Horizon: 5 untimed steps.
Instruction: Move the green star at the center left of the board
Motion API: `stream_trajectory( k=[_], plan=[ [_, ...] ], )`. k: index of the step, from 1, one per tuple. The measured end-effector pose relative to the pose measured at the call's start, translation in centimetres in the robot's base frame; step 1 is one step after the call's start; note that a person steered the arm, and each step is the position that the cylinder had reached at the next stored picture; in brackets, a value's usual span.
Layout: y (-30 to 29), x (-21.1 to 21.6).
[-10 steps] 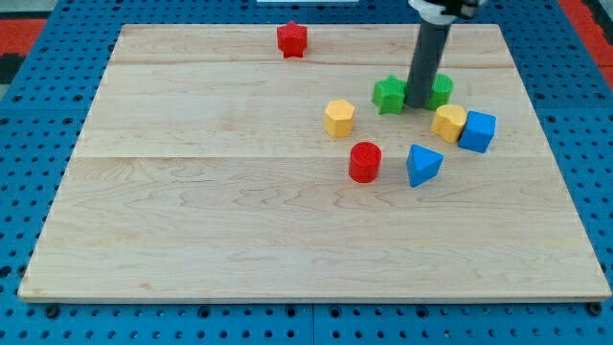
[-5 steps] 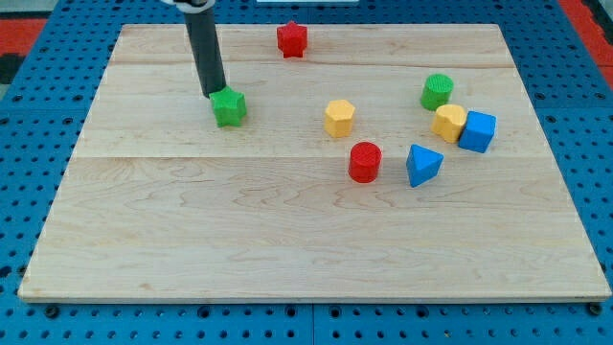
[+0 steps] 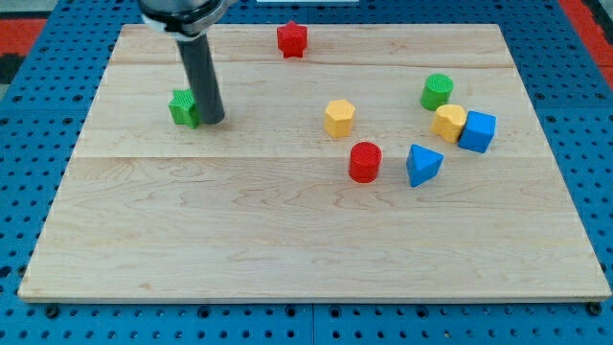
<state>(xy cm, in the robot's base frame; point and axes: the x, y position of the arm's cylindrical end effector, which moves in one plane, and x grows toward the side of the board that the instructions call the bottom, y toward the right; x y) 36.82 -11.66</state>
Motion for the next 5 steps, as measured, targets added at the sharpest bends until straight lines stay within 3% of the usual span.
stream_trajectory(
  k=[2,3,4,5],
  plan=[
    [-5.8,-2.7],
    [-8.8,-1.7],
    [-8.4,-2.0],
    [-9.5,-6.3]
  ],
)
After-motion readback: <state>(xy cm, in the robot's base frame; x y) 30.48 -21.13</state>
